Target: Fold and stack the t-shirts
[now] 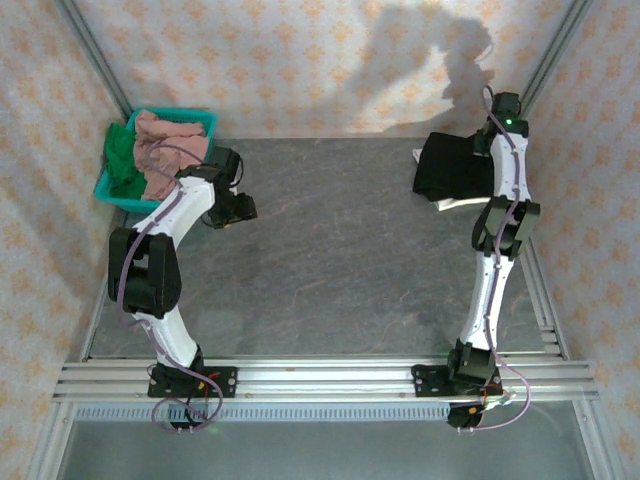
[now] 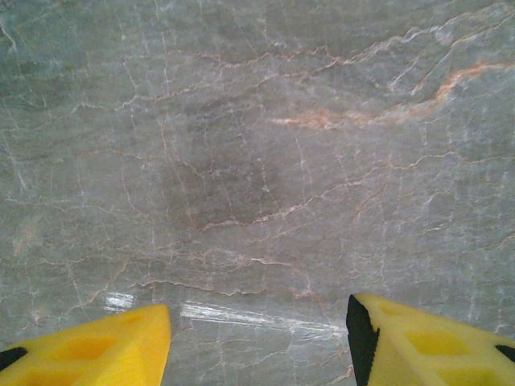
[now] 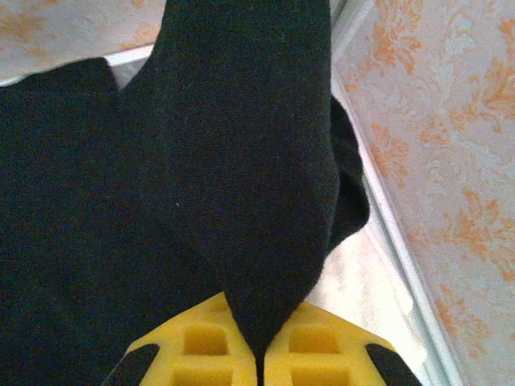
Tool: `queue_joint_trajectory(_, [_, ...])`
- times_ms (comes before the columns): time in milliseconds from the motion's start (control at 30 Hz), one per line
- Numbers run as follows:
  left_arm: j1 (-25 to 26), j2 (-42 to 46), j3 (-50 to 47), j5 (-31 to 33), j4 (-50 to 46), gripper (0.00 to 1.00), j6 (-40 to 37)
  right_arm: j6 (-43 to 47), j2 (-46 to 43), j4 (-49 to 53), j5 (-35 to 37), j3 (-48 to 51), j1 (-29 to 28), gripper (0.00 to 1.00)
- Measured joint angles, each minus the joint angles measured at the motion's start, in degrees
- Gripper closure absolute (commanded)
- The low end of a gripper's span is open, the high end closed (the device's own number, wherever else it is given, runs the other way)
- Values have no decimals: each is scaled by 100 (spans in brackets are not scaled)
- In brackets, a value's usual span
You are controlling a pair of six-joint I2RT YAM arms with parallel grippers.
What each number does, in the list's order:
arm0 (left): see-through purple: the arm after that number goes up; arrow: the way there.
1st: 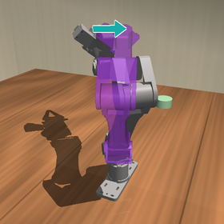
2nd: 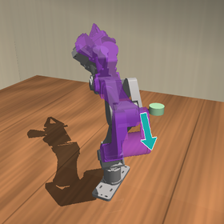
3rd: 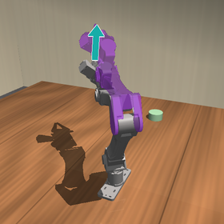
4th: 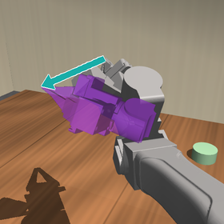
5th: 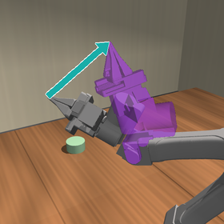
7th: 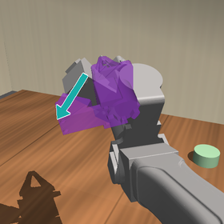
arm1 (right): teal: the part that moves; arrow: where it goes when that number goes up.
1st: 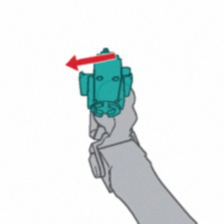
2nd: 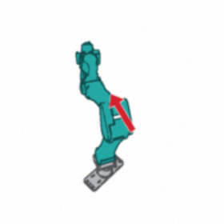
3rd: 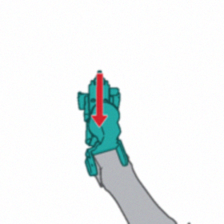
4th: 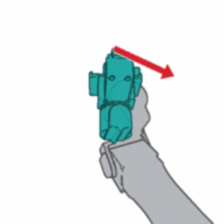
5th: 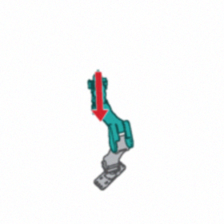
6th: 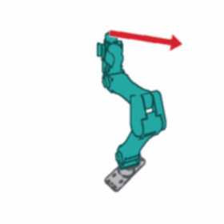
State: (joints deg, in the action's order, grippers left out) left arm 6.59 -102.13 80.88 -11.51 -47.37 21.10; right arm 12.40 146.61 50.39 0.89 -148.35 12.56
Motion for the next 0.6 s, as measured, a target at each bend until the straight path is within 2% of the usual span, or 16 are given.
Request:
queue_joint_trajectory(167, [0,0,-129,0,0,38,2,92,181,-26,546,-26,-13,48])
queue_joint_trajectory(233, [0,0,-138,0,2,38,2,-28,181,-11,691,-50,-13,39])
queue_joint_trajectory(400, [2,11,-208,0,7,37,2,-509,-26,39,848,157,-13,34])
queue_joint_trajectory(600, [7,164,-363,0,28,36,0,-1320,-1189,-153,763,1832,-31,34])
